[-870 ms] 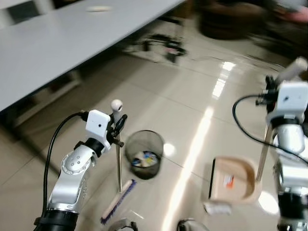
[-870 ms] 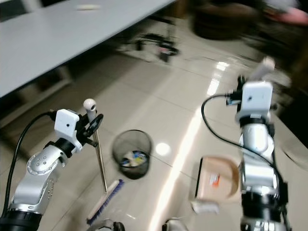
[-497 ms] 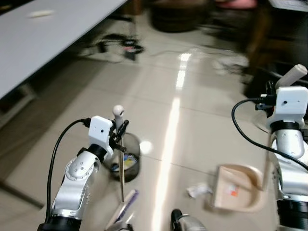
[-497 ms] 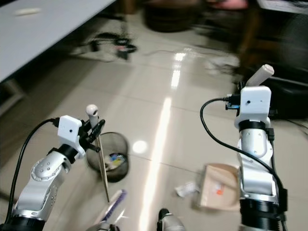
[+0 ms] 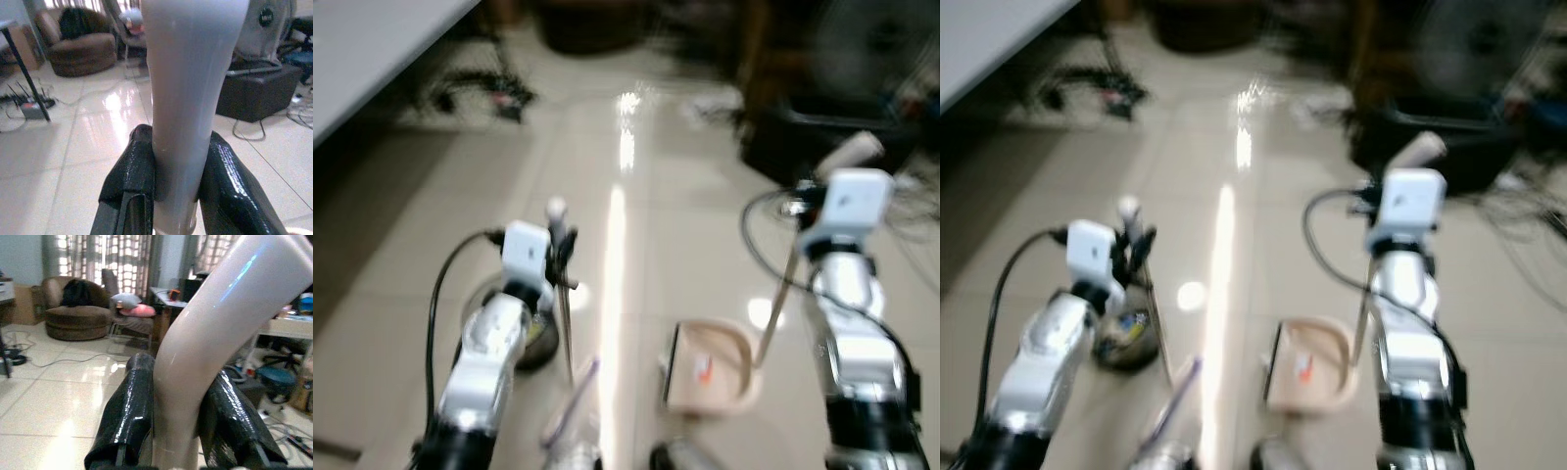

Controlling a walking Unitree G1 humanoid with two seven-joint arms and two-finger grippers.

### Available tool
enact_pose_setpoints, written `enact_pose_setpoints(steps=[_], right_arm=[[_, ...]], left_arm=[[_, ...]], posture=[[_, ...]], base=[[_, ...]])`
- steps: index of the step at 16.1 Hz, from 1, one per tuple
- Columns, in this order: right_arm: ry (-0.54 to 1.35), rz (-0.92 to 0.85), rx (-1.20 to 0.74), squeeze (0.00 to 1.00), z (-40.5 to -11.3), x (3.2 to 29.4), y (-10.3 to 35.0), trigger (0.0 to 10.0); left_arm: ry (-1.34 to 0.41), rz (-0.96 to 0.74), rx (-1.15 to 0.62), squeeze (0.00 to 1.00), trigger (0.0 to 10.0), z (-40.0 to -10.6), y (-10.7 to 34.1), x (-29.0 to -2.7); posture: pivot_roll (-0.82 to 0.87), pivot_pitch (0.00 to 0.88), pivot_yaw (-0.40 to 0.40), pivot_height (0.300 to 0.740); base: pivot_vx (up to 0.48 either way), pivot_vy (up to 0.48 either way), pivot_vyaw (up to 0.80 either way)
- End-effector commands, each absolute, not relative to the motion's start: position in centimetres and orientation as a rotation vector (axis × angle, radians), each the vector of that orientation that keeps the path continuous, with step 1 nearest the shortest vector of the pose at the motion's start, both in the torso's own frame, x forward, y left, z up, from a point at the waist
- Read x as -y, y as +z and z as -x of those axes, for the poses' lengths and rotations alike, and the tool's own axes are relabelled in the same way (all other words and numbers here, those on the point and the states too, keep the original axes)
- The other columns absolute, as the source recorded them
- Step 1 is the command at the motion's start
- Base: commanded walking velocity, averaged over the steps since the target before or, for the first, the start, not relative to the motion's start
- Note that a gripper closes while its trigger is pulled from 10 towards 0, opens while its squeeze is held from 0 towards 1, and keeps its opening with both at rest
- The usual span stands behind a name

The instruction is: Sweep floor

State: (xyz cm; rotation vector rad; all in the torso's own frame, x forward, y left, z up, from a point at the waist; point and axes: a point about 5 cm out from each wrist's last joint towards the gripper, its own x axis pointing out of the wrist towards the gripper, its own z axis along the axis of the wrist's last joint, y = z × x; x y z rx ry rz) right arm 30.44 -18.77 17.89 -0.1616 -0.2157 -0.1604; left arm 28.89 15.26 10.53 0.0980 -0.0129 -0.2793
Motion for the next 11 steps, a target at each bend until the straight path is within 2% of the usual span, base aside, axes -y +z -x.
enact_pose_setpoints(steps=[1, 2, 3, 6, 11], right_arm=[[-0.183, 0.184, 0.259, 0.00, -30.5, 19.3, 19.1, 10.0], [-0.190, 0.197, 0.267, 0.00, -30.6, 19.5, 19.4, 10.0], [-0.193, 0.194, 0.273, 0.00, -30.6, 19.7, 19.4, 10.0], [-0.150, 0.117, 0.236, 0.00, -30.2, 19.0, 18.4, 10.0], [-0.139, 0.121, 0.225, 0.00, -29.7, 18.8, 17.8, 10.0]], left_arm=[[-0.229, -0.136, 0.045, 0.00, 10.0, -29.9, 11.7, -15.5], [-0.219, -0.143, 0.053, 0.00, 10.0, -30.2, 11.9, -15.4], [-0.215, -0.138, 0.053, 0.00, 10.0, -30.4, 12.0, -15.4], [-0.220, -0.138, 0.068, 0.00, 10.0, -30.6, 12.6, -15.0], [-0.223, -0.151, 0.066, 0.00, 10.0, -30.5, 12.5, -14.7]], posture=[[-0.04, 0.114, 0.047, 0.740], [-0.04, 0.120, 0.050, 0.740], [-0.04, 0.119, 0.050, 0.740], [-0.04, 0.123, 0.048, 0.740], [-0.04, 0.126, 0.049, 0.740]], base=[[0.000, 0.000, -0.80], [0.000, 0.000, -0.80], [0.000, -0.259, 0.00], [0.000, -0.464, 0.00], [0.000, -0.480, 0.00]])
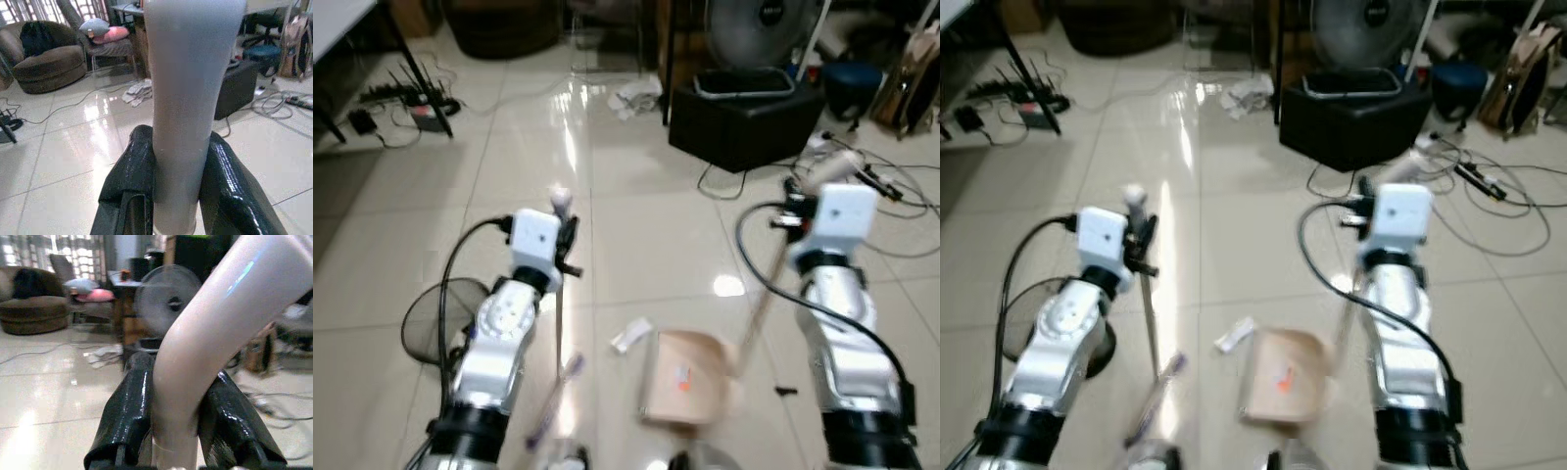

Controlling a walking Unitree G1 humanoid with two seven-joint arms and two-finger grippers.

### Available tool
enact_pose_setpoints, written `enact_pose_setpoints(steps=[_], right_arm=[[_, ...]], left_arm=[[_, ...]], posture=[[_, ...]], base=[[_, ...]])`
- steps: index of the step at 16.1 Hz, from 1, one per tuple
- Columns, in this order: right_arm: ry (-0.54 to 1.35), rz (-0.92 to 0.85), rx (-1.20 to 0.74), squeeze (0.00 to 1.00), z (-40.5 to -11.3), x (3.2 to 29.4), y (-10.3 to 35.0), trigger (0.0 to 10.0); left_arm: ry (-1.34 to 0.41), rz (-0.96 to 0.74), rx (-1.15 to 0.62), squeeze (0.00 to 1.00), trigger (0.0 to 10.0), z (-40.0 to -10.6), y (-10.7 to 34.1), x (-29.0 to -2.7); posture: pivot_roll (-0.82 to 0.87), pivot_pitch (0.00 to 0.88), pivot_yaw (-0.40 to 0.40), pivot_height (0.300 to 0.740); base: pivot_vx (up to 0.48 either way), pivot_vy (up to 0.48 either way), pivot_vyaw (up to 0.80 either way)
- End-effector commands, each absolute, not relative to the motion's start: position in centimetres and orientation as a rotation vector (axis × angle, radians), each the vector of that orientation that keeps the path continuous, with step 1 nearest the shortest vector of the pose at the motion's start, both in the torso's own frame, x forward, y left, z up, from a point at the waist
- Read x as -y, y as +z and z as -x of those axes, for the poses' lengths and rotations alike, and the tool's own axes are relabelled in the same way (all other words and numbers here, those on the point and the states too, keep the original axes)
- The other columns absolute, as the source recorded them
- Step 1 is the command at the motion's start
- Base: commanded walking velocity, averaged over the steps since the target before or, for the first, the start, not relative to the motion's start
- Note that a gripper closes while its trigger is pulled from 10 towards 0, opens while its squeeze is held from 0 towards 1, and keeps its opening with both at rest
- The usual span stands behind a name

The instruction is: Sweep floor

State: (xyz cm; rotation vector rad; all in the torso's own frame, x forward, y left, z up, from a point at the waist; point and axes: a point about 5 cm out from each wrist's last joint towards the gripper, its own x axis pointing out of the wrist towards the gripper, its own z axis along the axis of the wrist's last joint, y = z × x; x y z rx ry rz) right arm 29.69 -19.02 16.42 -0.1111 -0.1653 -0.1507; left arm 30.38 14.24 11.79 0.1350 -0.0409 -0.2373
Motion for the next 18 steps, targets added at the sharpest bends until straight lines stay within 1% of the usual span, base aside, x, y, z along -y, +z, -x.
enact_pose_setpoints(steps=[1, 3, 5, 9, 12, 14, 16, 18], right_arm=[[-0.144, 0.110, 0.225, 0.00, -29.6, 18.8, 17.7, 10.0], [-0.149, 0.111, 0.222, 0.00, -29.6, 18.7, 17.6, 10.0], [-0.143, 0.091, 0.213, 0.00, -29.7, 18.6, 17.5, 10.0], [-0.148, 0.069, 0.210, 0.00, -29.4, 18.6, 17.2, 10.0], [-0.156, 0.057, 0.199, 0.00, -29.1, 18.9, 16.7, 10.0], [-0.166, 0.057, 0.193, 0.00, -28.8, 19.2, 16.4, 10.0], [-0.177, 0.053, 0.198, 0.00, -28.6, 19.3, 16.2, 10.0], [-0.159, 0.057, 0.201, 0.00, -28.7, 19.2, 16.2, 10.0]], left_arm=[[-0.225, -0.150, 0.066, 0.00, 10.0, -30.5, 12.5, -14.6], [-0.224, -0.152, 0.070, 0.00, 10.0, -30.6, 12.5, -14.6], [-0.250, -0.135, 0.091, 0.00, 10.0, -30.6, 13.0, -14.3], [-0.293, -0.161, 0.153, 0.00, 10.0, -30.7, 14.1, -13.8], [-0.294, -0.162, 0.188, 0.00, 10.0, -30.9, 14.6, -13.5], [-0.269, -0.142, 0.169, 0.00, 10.0, -30.9, 14.3, -13.9], [-0.244, -0.136, 0.153, 0.00, 10.0, -30.7, 13.9, -14.6], [-0.227, -0.145, 0.147, 0.00, 10.0, -30.8, 13.7, -15.1]], posture=[[-0.04, 0.126, 0.046, 0.740], [-0.04, 0.127, 0.043, 0.740], [-0.04, 0.124, 0.044, 0.740], [-0.04, 0.124, 0.054, 0.740], [-0.04, 0.129, 0.056, 0.740], [-0.04, 0.130, 0.058, 0.740], [-0.04, 0.128, 0.057, 0.740], [-0.04, 0.130, 0.056, 0.740]], base=[[0.000, -0.480, 0.00], [0.000, -0.480, 0.00], [0.000, 0.000, 0.00], [0.000, 0.000, 0.00], [0.000, 0.000, 0.00], [0.000, 0.000, -0.56], [0.000, 0.000, 0.00], [0.253, 0.000, 0.00]])
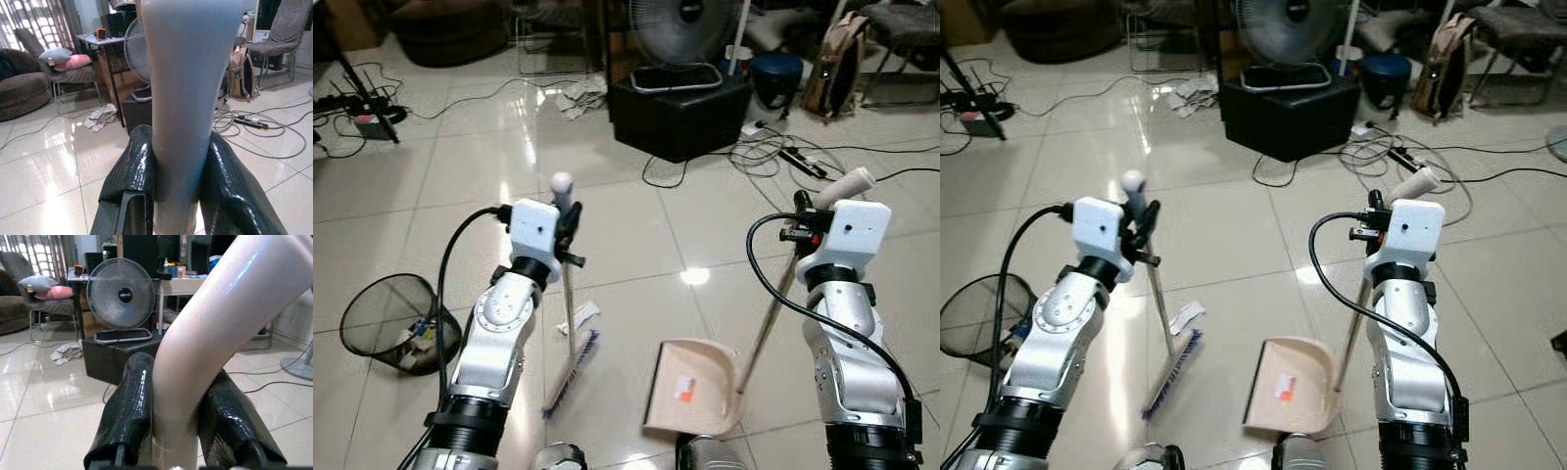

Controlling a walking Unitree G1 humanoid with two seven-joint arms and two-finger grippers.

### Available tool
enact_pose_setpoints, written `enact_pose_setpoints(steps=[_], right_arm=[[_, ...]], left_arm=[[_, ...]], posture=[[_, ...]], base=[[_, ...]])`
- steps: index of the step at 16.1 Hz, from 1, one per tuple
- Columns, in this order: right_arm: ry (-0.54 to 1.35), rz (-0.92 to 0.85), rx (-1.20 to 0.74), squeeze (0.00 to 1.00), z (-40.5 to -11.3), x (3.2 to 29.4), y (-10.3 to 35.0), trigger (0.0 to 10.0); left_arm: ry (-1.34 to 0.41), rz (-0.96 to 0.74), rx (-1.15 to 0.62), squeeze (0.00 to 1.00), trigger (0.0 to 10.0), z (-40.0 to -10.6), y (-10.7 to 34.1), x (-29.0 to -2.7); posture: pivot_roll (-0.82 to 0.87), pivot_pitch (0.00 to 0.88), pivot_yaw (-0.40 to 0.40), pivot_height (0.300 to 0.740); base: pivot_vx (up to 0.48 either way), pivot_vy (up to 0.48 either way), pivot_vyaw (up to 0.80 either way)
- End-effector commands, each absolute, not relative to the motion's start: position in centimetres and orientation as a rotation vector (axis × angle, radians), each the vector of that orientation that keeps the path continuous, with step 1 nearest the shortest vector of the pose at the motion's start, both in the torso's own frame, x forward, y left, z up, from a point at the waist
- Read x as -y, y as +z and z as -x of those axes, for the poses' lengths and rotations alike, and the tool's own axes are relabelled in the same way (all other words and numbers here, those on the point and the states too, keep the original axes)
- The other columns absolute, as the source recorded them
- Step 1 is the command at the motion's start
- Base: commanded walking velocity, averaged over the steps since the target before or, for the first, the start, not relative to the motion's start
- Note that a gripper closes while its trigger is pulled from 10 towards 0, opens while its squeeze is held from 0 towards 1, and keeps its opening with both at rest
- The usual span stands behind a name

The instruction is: Sweep floor

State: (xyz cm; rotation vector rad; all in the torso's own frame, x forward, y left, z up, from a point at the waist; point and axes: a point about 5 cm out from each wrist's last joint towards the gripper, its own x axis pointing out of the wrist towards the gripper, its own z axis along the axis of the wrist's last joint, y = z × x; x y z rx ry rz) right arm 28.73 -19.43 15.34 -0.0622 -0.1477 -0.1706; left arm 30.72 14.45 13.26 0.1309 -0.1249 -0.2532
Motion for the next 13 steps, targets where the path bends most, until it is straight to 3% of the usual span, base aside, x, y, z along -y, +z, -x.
enact_pose_setpoints(steps=[1, 4, 7, 13], right_arm=[[-0.134, 0.055, 0.221, 0.00, -28.6, 19.0, 16.3, 10.0], [-0.038, 0.096, 0.263, 0.00, -27.9, 18.8, 15.5, 10.0], [-0.063, 0.154, 0.248, 0.00, -27.4, 19.8, 14.2, 10.0], [-0.061, 0.126, 0.219, 0.00, -27.1, 20.3, 12.4, 10.0]], left_arm=[[-0.208, -0.131, 0.159, 0.00, 10.0, -30.7, 13.7, -15.5], [-0.153, -0.116, 0.170, 0.00, 10.0, -30.3, 13.1, -16.9], [-0.114, -0.076, 0.175, 0.00, 10.0, -29.8, 12.6, -17.9], [-0.128, -0.075, 0.158, 0.00, 10.0, -29.4, 11.4, -17.6]], posture=[[-0.04, 0.129, 0.058, 0.740], [-0.04, 0.120, 0.054, 0.740], [-0.04, 0.096, 0.044, 0.740], [-0.04, 0.084, 0.043, 0.740]], base=[[0.285, 0.000, 0.00], [0.329, 0.000, 0.00], [0.358, 0.000, 0.00], [0.391, 0.000, 0.00]])
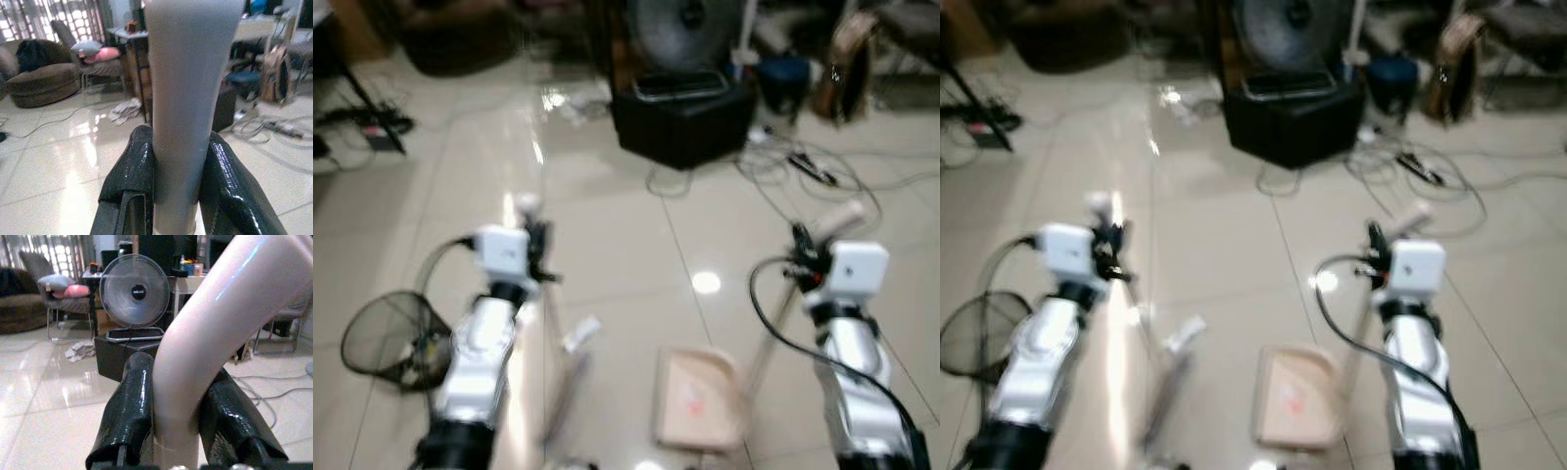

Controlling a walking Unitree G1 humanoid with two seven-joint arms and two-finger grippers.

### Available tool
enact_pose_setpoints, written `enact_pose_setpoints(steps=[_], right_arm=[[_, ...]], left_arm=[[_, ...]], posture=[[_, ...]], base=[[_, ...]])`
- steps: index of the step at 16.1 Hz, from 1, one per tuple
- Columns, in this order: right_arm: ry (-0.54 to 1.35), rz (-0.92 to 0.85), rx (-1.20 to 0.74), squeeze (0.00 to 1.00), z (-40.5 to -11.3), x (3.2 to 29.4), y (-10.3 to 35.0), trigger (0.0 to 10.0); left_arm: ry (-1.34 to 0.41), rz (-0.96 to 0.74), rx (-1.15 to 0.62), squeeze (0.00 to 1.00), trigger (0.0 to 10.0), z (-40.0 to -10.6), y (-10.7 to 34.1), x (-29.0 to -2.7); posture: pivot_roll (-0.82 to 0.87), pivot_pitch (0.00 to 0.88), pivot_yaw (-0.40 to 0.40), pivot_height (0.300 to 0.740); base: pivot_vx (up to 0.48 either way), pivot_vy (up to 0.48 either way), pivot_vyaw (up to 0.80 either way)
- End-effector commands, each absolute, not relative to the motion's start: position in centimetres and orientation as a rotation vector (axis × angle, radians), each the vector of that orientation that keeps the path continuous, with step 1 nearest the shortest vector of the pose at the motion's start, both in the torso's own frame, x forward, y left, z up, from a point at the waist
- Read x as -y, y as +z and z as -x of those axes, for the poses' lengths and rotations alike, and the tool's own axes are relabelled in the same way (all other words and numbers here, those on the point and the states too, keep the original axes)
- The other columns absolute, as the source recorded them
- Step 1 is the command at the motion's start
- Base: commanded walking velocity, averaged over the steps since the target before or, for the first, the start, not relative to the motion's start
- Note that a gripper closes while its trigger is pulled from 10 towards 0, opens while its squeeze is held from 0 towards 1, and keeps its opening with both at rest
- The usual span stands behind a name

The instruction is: Sweep floor

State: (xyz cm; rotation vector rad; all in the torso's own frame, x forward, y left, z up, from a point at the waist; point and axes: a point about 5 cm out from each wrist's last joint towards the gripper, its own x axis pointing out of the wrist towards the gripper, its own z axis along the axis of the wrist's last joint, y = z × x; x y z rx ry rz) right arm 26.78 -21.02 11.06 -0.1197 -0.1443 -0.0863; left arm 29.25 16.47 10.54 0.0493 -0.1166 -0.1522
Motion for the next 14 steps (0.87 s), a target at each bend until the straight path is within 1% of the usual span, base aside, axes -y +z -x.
enact_pose_setpoints(steps=[1, 5, 7, 11, 14], right_arm=[[-0.062, 0.123, 0.223, 0.00, -27.12, 20.31, 12.43, 10.0], [-0.057, 0.092, 0.246, 0.00, -26.92, 20.39, 12.81, 10.0], [-0.053, 0.064, 0.255, 0.00, -26.36, 20.20, 12.99, 10.0], [-0.050, 0.063, 0.257, 0.00, -26.47, 19.96, 13.05, 10.0], [-0.034, 0.070, 0.249, 0.00, -26.69, 19.77, 13.11, 10.0]], left_arm=[[-0.130, -0.074, 0.160, 0.00, 10.0, -29.49, 11.38, -17.59], [-0.135, -0.086, 0.170, 0.00, 10.0, -29.40, 11.54, -17.73], [-0.127, -0.084, 0.178, 0.00, 10.0, -28.80, 11.75, -18.15], [-0.123, -0.080, 0.176, 0.00, 10.0, -28.58, 11.67, -18.19], [-0.117, -0.080, 0.177, 0.00, 10.0, -28.58, 11.79, -18.23]], posture=[[-0.04, 0.083, 0.044, 0.740], [-0.03, 0.083, 0.042, 0.740], [-0.03, 0.085, 0.044, 0.740], [-0.03, 0.085, 0.041, 0.740], [-0.03, 0.087, 0.041, 0.740]], base=[[0.405, 0.000, 0.00], [0.409, 0.000, 0.00], [0.409, 0.000, 0.00], [0.411, 0.000, 0.00], [0.407, 0.000, 0.80]])
